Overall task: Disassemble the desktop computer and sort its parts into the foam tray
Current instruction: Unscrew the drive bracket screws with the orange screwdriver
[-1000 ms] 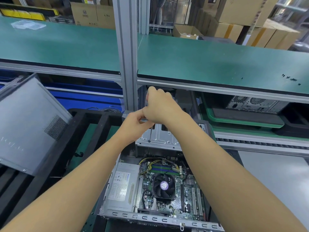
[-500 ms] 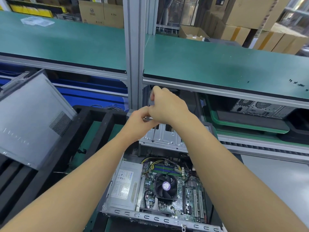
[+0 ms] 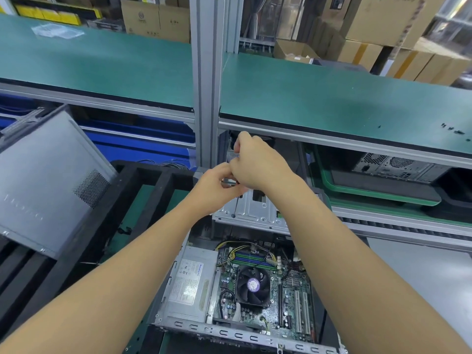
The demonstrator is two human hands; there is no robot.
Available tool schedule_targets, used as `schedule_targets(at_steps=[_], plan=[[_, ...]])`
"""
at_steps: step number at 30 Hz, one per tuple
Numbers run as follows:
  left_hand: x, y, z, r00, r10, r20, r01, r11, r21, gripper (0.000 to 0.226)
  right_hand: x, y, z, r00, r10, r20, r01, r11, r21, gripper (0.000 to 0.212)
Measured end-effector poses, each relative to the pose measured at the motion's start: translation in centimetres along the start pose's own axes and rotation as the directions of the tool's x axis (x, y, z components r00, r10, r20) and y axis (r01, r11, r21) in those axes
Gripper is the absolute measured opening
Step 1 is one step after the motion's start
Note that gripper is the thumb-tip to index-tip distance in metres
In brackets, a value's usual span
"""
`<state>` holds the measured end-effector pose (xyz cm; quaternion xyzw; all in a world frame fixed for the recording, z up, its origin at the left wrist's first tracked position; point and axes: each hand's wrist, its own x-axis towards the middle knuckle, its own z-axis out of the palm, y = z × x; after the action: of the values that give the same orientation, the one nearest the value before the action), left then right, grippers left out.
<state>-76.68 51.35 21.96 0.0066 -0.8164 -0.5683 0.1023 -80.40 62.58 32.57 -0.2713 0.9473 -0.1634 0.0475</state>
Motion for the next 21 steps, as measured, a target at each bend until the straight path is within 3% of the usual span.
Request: schedule_targets(at_steps=[5,11,14,16,19,21], plan=[[-0.3,-0.5,-0.4,0.998,-0.012,-0.065,0.012,1.0,-0.006,0.028,-0.1,0.0,0.1,1.0,-0.014,0.001,0.014,1.0,0.021,0.028],[0.3,-0.3,0.4,0.998,-0.003,-0.067,0.006,0.999,0.045,0.032,0.0,-0.2,0.4,0.994,0.036,-0.106,-0.046,0.995,-0.093,0.037],[0.4,-0.7,0.7,1.0,-0.002,-0.025,0.002,1.0,0.03,0.034,0.0,-0.3,0.3,0.997,0.009,-0.073,-0.014,0.997,-0.07,0.025],[0.4,-0.9,0.5,1.0,-0.008,-0.019,0.008,1.0,-0.011,0.024,0.0,-0.3,0.0,1.0,0.009,-0.021,-0.009,1.0,-0.028,0.028],[0.4,-1.3,-0.1,0.999,-0.003,-0.042,0.001,0.999,-0.042,0.037,-0.1,-0.3,-0.3,1.0,0.013,0.028,-0.014,1.0,0.015,0.029],[0.4,-1.3,-0.2,0.999,-0.023,-0.047,0.022,0.999,-0.028,0.033,-0.2,-0.3,-0.2,0.999,0.018,0.028,-0.018,1.0,0.021,0.03]])
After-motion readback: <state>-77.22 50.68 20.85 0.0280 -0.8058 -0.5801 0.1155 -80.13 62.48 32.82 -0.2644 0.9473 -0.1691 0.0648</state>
